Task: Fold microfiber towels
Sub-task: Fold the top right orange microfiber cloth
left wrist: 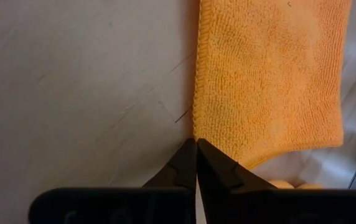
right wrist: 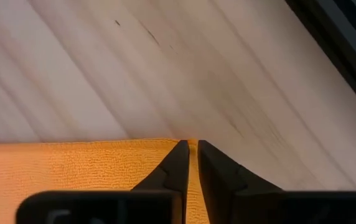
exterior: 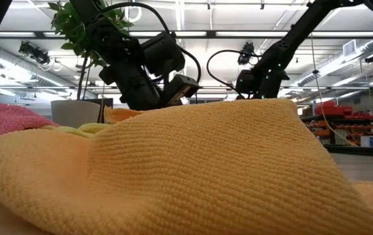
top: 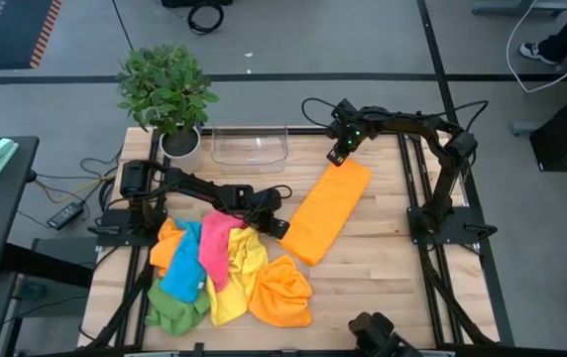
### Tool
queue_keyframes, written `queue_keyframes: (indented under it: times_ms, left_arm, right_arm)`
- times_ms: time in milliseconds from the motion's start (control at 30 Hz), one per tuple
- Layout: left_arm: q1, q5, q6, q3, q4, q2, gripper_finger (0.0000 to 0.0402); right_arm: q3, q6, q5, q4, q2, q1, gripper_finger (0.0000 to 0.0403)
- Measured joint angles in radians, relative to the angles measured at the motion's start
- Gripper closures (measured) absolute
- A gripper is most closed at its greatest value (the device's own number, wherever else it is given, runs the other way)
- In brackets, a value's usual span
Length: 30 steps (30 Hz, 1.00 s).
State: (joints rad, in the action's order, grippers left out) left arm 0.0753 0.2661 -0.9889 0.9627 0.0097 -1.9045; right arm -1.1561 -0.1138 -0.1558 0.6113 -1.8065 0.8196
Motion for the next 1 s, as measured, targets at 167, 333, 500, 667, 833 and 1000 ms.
queue_keyframes:
  times_ms: [167, 333, 500, 667, 833, 1000]
  left_arm:
    - [0.0, 0.0, 0.005, 0.0, 0.0, 0.0, 0.0395]
    - [0.0, 0.0, 0.005, 0.0, 0.0, 0.0, 0.0385]
    - [0.0, 0.0, 0.005, 0.0, 0.0, 0.0, 0.0396]
    - [0.0, 0.0, 0.005, 0.0, 0.0, 0.0, 0.0385]
    - [0.0, 0.0, 0.005, 0.0, 0.0, 0.0, 0.0396]
    - [0.0, 0.0, 0.005, 0.0, 0.0, 0.0, 0.0386]
  right_arm:
    - [0.0, -0.031, -0.021, 0.0, 0.0, -0.012, 0.0306]
    - [0.0, -0.044, 0.083, 0.0, 0.0, -0.024, 0.025]
    - [0.0, -0.057, 0.084, -0.006, -0.003, -0.024, 0.0241]
    - [0.003, -0.062, 0.08, -0.005, -0.012, -0.025, 0.0265]
    - [0.002, -0.063, 0.077, -0.014, -0.013, -0.024, 0.0301]
    - [0.003, -0.078, 0.073, 0.0, -0.013, -0.024, 0.0344]
